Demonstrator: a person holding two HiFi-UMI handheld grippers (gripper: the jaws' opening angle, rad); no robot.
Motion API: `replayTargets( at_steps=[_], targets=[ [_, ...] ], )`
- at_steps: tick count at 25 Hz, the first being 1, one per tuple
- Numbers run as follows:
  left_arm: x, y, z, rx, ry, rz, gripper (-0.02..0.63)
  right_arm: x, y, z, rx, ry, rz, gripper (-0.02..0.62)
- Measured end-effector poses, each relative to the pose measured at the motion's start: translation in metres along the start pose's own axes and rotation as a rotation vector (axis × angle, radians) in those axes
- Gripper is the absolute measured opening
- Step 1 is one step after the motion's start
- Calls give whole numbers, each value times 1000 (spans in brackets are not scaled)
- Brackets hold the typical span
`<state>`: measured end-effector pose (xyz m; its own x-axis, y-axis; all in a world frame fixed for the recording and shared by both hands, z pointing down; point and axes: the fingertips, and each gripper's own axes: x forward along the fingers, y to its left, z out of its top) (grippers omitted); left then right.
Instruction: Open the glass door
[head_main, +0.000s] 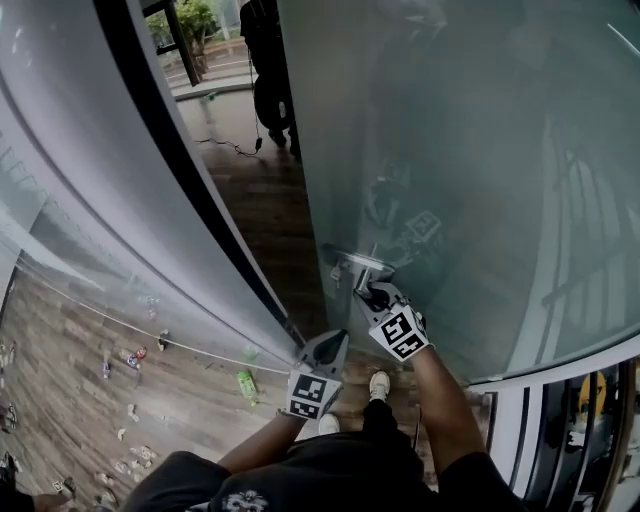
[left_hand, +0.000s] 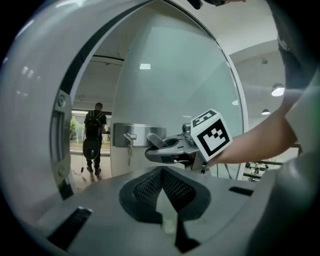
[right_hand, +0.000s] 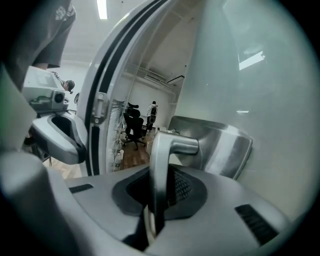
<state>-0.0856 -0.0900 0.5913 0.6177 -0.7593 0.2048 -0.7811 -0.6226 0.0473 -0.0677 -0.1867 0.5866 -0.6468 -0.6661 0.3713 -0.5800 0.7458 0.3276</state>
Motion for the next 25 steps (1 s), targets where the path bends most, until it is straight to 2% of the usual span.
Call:
replayTargets(
  at_steps=[6,12,19,25],
  targets=[
    [99,0,57,-50,38,50,6,16,-125,-4,35,30,-15,32],
    [141,8,52,-70,28,89,6,42,-169,-26,112,79,-46,32],
    [196,16,80,-61,-7,152,6,58,-257,-44,192,127,-119,32],
    [233,34,66,-74,-13,222,6,84,-324,-81,246,143,-160,32]
  ],
)
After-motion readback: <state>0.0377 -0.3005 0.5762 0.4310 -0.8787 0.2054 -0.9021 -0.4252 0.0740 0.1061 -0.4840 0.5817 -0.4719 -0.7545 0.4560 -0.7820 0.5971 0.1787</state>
